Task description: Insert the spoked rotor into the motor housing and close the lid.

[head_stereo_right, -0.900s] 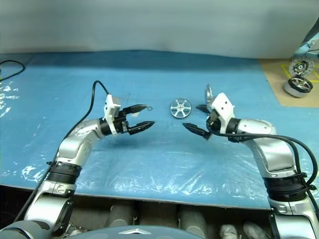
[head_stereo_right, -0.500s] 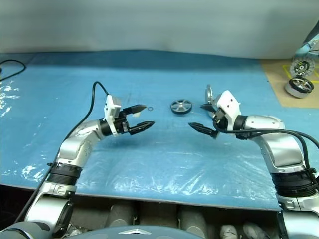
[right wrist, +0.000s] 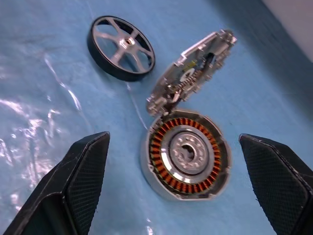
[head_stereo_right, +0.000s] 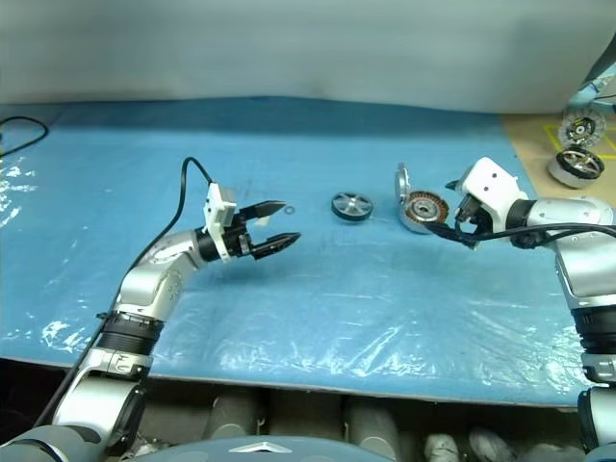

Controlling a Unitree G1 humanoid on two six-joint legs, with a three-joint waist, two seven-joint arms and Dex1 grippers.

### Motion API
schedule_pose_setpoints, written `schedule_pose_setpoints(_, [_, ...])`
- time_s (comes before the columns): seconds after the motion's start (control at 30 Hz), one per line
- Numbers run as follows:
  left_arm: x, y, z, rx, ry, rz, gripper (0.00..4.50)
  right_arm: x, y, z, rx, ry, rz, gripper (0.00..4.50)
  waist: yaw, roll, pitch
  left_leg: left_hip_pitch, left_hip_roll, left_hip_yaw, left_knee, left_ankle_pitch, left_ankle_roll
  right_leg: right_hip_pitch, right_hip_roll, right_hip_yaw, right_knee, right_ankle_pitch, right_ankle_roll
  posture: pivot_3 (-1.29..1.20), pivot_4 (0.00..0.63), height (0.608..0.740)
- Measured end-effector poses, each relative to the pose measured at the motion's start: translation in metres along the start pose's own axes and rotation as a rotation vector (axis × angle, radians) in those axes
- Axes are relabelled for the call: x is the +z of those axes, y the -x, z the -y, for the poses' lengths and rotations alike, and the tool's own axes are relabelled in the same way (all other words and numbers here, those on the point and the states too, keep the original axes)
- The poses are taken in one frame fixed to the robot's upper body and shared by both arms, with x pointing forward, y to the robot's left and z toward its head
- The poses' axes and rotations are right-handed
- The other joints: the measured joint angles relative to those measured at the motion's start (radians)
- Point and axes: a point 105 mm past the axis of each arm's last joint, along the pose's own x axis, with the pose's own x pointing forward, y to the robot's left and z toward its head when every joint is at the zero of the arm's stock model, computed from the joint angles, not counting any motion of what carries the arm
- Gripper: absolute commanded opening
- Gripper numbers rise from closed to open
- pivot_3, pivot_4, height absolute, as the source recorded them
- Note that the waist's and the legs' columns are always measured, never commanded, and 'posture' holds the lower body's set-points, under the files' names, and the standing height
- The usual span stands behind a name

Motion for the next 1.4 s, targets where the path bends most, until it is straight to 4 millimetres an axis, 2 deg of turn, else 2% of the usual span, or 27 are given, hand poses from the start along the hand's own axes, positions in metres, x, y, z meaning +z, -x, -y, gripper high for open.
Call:
schedule_pose_setpoints(0.2, [0.003,-0.004,-0.003,-0.003,-0.019,-0.001,4.46,0.011,-0.012,0.024,0.044,0.214,-0.065,4.46,0.003,0.000,0.000,-0.001,0.001,0.000,0.003,0.000,0.001,0.000,0.000,-0.001,0.002,0.001,-0.001,0.00,0.150,0.740])
schedule_pose_setpoints(0.43, [0.001,-0.004,-0.003,0.001,-0.018,-0.007,4.46,-0.019,-0.037,0.013,0.255,0.400,-0.246,4.46,0.003,0.000,0.000,-0.006,0.001,0.001,0.012,-0.003,0.006,-0.002,0.000,-0.002,0.006,0.001,-0.001,0.00,0.150,0.740])
schedule_pose_setpoints(0.63, [-0.001,-0.004,-0.002,0.012,-0.020,-0.010,4.46,-0.017,-0.045,0.021,0.285,0.489,-0.284,4.46,0.002,0.000,0.000,-0.006,0.001,0.001,0.015,-0.003,0.006,-0.003,-0.001,-0.001,0.010,0.000,-0.002,0.00,0.150,0.740])
schedule_pose_setpoints(0.77, [-0.008,0.000,-0.001,0.029,-0.008,-0.024,4.46,-0.028,-0.050,0.017,0.324,0.565,-0.345,4.46,0.002,0.000,0.000,-0.006,0.001,0.001,0.016,-0.003,0.006,-0.003,-0.001,-0.001,0.010,0.000,-0.002,0.00,0.150,0.740])
schedule_pose_setpoints(0.97, [-0.006,-0.002,0.000,0.036,-0.018,-0.019,4.46,-0.043,-0.052,0.015,0.353,0.643,-0.418,4.46,0.002,0.000,0.000,-0.006,0.001,0.001,0.016,-0.003,0.006,-0.003,-0.001,-0.001,0.010,0.000,-0.002,0.00,0.150,0.740])
schedule_pose_setpoints(1.4, [-0.008,-0.005,0.003,0.027,-0.013,-0.021,4.46,-0.049,-0.063,0.006,0.383,0.741,-0.432,4.46,0.000,0.000,0.000,-0.006,0.001,0.001,0.016,-0.003,0.006,-0.004,-0.001,-0.001,0.011,0.000,-0.002,0.00,0.150,0.740])
